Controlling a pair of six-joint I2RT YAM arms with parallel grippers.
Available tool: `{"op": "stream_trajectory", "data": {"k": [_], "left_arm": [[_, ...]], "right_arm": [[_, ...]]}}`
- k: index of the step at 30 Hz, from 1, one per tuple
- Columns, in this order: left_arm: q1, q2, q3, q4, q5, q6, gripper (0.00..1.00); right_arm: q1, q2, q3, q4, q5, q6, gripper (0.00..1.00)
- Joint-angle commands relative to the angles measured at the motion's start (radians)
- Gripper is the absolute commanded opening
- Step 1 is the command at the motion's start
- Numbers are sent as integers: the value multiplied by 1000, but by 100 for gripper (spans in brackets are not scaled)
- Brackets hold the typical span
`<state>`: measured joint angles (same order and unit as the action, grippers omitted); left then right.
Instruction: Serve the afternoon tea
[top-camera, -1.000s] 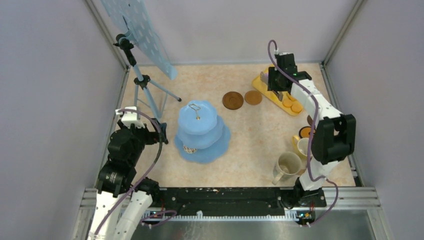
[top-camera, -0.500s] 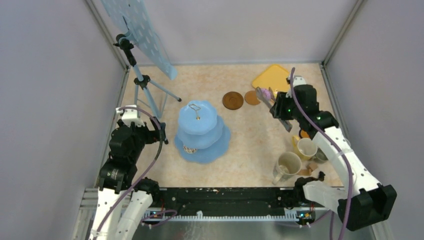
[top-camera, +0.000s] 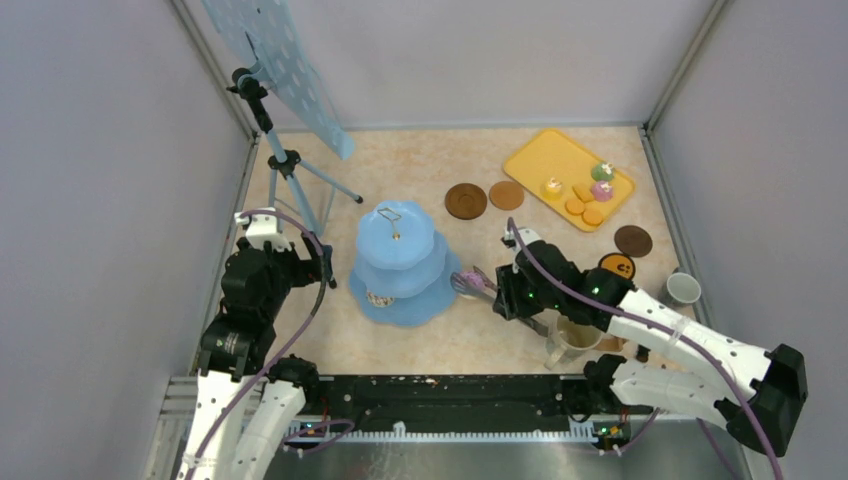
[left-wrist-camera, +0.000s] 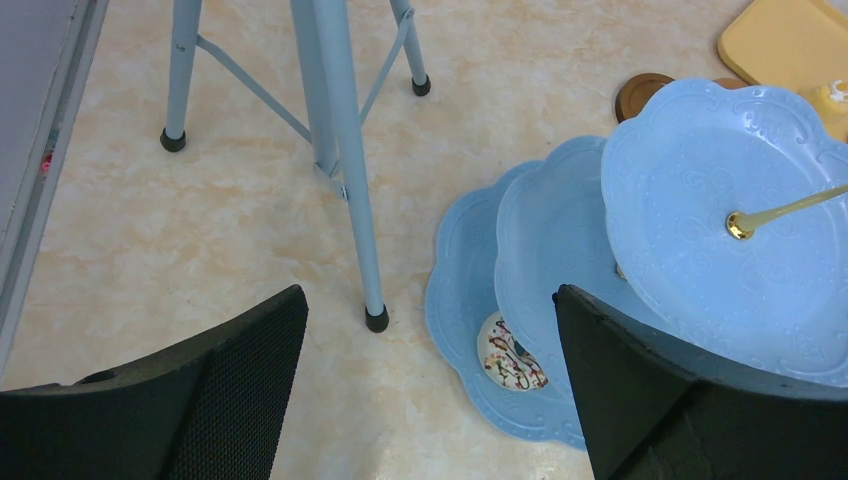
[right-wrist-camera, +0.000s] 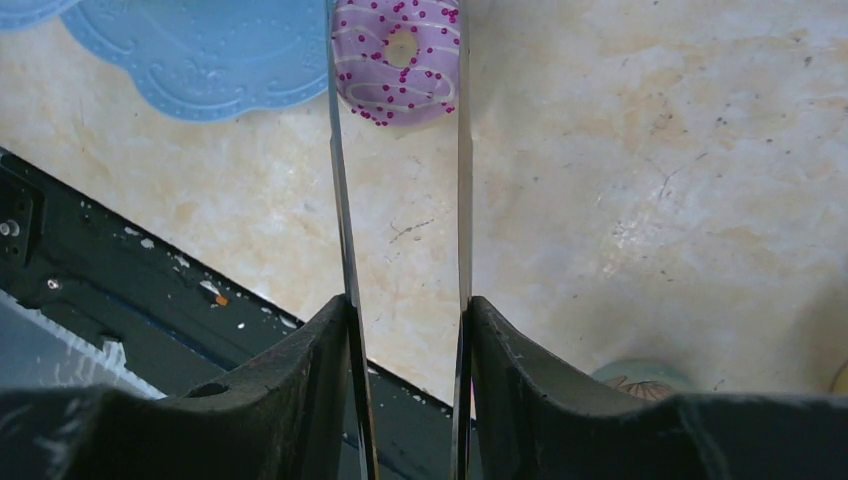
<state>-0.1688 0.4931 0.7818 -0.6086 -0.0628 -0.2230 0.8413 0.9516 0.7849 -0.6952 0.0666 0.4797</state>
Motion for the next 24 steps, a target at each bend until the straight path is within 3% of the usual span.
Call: {"op": "stream_trajectory", "data": {"k": [1, 13, 24], "left_arm": [[6, 2, 40, 13, 15, -6, 99], [8, -8, 37, 13, 15, -6, 99], [9, -1, 38, 17, 24, -1, 99]], "right_arm": [[102, 24, 39, 35, 93, 70, 40], [260, 167, 142, 123, 141, 62, 40], [286, 330, 163, 229, 148, 6, 43]]}}
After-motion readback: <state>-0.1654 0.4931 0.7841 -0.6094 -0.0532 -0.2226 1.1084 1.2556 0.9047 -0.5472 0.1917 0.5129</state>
